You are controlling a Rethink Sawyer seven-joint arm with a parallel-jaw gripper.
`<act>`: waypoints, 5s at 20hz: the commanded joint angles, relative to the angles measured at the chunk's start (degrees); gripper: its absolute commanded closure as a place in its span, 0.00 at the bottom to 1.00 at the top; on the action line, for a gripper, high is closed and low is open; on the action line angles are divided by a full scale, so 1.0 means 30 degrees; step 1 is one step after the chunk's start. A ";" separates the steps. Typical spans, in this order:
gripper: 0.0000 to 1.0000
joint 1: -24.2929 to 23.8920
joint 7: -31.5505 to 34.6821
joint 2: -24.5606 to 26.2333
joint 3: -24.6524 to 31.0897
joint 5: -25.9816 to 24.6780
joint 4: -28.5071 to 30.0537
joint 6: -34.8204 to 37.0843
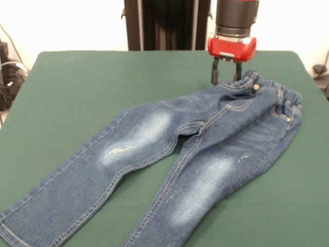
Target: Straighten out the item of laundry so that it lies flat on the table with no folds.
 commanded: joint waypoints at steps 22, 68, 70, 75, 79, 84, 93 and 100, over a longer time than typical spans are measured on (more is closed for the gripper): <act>1.00 0.0446 0.2523 -0.3876 0.1945 0.0138 0.4978 0.1819; 0.00 0.0697 -0.0008 -0.1561 0.0336 0.0771 0.0521 0.1767; 0.00 0.0649 -0.0045 -0.1479 0.0370 0.0722 0.0256 0.1915; 0.00 0.0868 0.0051 -0.0687 0.0179 0.0770 -0.0684 0.1989; 0.00 0.1371 0.0660 0.0344 0.0148 0.1161 -0.1302 0.1488; 0.00 0.3011 0.1728 0.0454 -0.0613 0.2417 -0.1320 0.1614; 0.00 0.4957 0.1990 0.3913 -0.1308 0.4333 -0.2902 0.1803; 0.00 0.3928 0.1331 0.3519 -0.0374 0.3674 -0.2094 0.1656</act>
